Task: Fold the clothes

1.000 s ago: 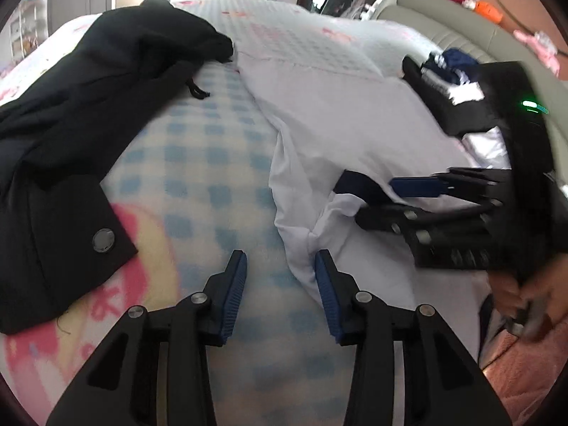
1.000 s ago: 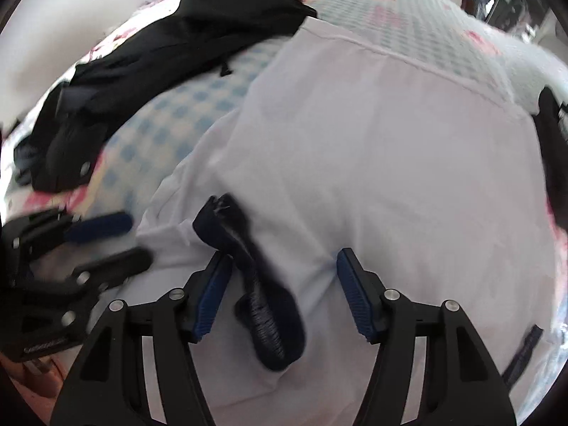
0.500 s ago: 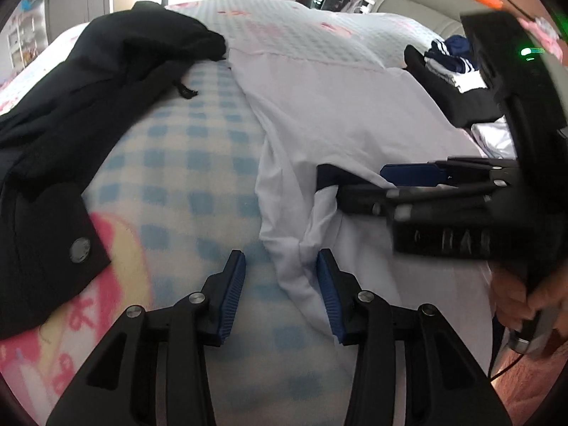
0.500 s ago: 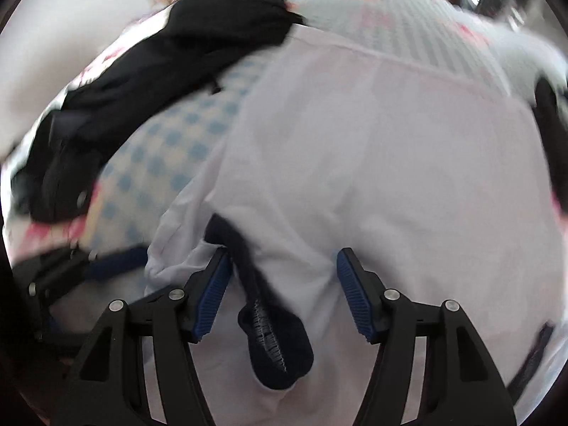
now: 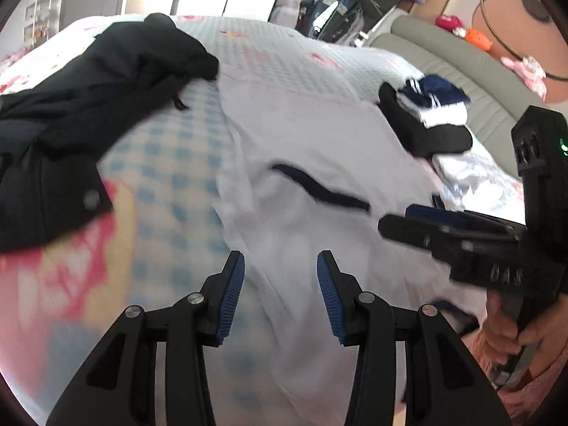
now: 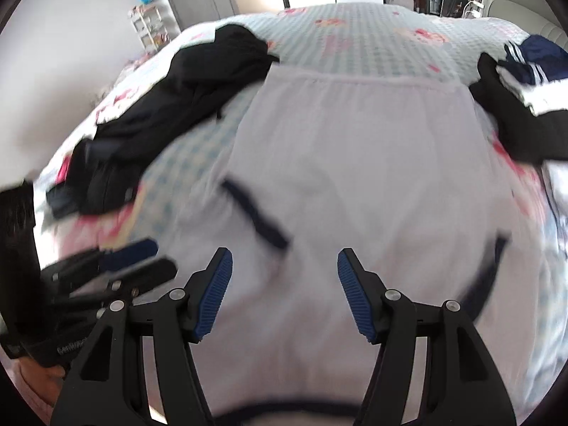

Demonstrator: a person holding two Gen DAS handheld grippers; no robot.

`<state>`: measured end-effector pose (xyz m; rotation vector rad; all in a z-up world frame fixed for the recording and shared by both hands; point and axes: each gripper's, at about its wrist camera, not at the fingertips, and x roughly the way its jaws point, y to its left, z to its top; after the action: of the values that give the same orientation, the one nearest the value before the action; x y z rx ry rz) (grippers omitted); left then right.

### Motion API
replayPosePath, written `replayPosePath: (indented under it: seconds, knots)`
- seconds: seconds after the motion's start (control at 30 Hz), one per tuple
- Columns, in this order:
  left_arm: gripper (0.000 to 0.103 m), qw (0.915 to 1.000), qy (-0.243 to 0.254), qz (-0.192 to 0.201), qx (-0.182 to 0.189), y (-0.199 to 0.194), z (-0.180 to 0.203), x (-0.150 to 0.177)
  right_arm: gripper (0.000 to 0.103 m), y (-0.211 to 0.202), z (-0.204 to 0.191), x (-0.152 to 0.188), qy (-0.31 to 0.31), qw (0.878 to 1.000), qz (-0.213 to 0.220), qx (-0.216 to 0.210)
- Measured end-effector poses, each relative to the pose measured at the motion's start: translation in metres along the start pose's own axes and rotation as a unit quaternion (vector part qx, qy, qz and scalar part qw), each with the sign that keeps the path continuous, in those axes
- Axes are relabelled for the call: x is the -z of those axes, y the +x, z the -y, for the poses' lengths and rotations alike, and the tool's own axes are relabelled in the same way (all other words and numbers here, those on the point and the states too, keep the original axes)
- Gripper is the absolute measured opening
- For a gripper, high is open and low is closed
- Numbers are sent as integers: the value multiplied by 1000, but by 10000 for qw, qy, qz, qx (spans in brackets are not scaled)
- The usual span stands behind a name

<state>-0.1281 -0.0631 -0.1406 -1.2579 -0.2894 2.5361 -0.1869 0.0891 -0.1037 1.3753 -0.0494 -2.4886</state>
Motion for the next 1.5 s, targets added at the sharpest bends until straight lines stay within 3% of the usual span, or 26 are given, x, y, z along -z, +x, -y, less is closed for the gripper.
replayPosePath:
  seconds: [0.1,0.2,0.3,0.5,0.77,0.87,1.07,1.2,1.33,1.5]
  knots:
    - [45,9995,54,-249,-194,1,11,16,63,-5,2,29,101,9998,-169,50]
    - [45,9993,-25,-197,-312,-17,17,21,63,-10,5,46,158,9994,-295,111]
    - [52,9988,-141,-99,-456,-29,22,29,63,-16,8,64,214,9987,-421,172]
    - [52,9928,-175,-525,-1062,-19,22,57,64,-12,14,88,220,9967,-693,350]
    - [52,9867,-944,-94,-1322,-57,0,67,64,-15,18,96,356,9964,-719,267]
    - [52,9862,-1050,-1,-1282,-66,-6,70,64,-17,17,96,398,9965,-701,219]
    - [52,9925,-860,110,-864,-65,7,69,64,-22,12,96,344,9968,-686,238]
    - [52,9929,-951,253,-665,-59,11,60,64,-43,4,87,273,9992,-290,82]
    - [48,9910,-1038,-49,-845,-35,7,57,64,-48,-15,63,-77,9998,42,-205]
    - [41,9900,-1194,106,-750,-36,4,59,64,-21,-30,26,-172,9993,201,-276]
